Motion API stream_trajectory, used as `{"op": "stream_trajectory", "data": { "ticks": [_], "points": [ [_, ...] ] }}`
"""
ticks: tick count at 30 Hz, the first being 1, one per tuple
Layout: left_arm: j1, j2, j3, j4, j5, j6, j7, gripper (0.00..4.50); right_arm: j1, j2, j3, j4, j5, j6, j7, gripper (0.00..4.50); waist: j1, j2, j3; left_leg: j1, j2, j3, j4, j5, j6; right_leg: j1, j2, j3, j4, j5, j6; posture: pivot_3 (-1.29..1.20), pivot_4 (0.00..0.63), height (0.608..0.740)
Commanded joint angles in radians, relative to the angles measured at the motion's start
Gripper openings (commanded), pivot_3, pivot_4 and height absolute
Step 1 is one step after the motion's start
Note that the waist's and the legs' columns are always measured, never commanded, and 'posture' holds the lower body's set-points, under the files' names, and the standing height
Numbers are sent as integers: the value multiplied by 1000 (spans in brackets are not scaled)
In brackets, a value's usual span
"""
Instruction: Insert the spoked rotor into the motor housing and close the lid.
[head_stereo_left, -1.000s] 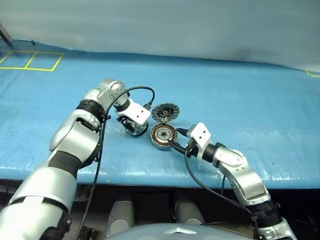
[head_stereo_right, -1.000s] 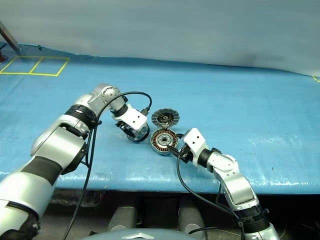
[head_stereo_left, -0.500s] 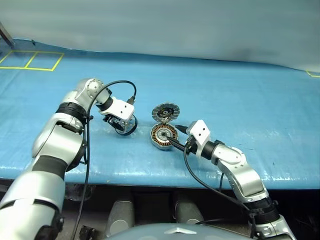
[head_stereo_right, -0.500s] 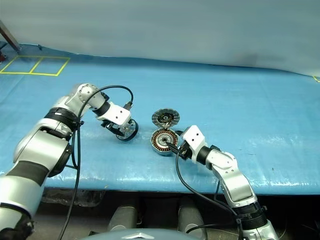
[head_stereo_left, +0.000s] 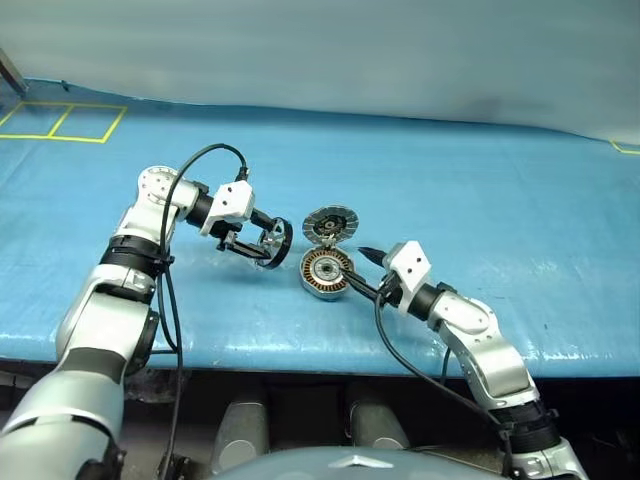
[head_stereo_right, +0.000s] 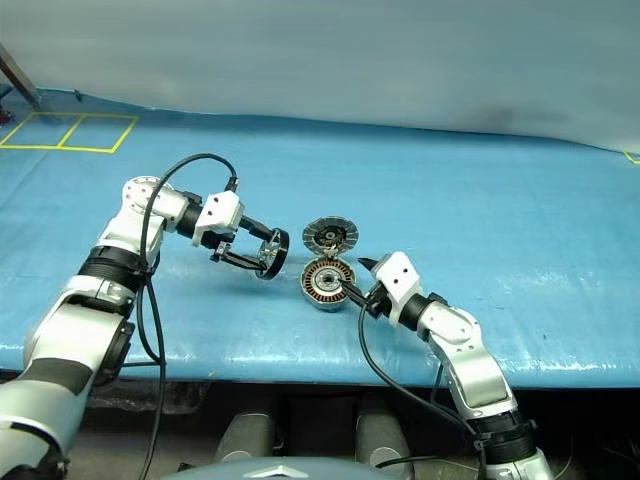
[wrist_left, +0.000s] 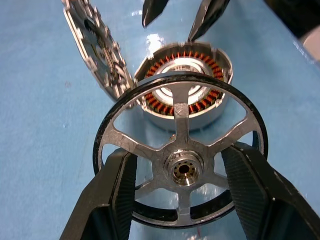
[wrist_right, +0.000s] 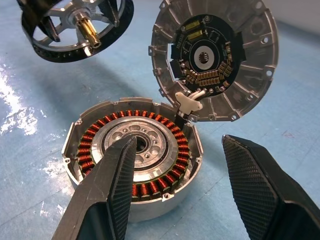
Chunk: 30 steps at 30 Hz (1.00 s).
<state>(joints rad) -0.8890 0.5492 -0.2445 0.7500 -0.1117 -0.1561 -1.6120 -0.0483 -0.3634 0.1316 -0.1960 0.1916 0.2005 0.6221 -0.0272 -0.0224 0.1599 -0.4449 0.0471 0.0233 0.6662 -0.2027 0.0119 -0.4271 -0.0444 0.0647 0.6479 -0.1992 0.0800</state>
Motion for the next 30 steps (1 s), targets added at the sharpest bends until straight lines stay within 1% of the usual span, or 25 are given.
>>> {"op": "stream_trajectory", "data": {
  "ticks": [1, 5, 9, 21, 30],
  "points": [
    [25, 29, -12, -113, -81, 95, -2, 2651, 13, 9, -31, 3, 52, -47, 34, 2868, -1, 0, 0, 0, 0, 0, 0, 0, 0, 0, 0, 0, 0, 0, 0, 0, 150, 740],
    [43, 25, -25, -131, -79, 127, -2, 2651, 31, 7, -41, 28, 101, -53, 83, 2868, 1, 0, 0, 2, 0, 0, 0, 0, 0, 1, 0, 0, 0, 0, 0, 0, 150, 740],
    [39, 7, -41, -119, -61, 116, -2, 2651, 42, 8, -55, 57, 107, -88, 97, 2868, 2, 0, 0, 2, 0, 0, 0, 1, 0, 2, 0, 0, 0, -2, 3, 0, 150, 740],
    [-41, -71, -104, -56, -15, 75, -2, 2651, 50, 2, -56, 87, 110, -135, 136, 2868, 5, 0, 0, 2, 0, 0, 0, 1, 0, 2, 0, 0, 0, -2, 3, 0, 150, 740],
    [-100, -99, -157, 2, -5, 33, -2, 2651, 72, 3, -46, 81, 104, -152, 149, 2868, 4, 0, 0, 2, 0, 0, 0, 1, 0, 2, 0, 1, 0, -2, 3, 0, 150, 740]
  ]
}}
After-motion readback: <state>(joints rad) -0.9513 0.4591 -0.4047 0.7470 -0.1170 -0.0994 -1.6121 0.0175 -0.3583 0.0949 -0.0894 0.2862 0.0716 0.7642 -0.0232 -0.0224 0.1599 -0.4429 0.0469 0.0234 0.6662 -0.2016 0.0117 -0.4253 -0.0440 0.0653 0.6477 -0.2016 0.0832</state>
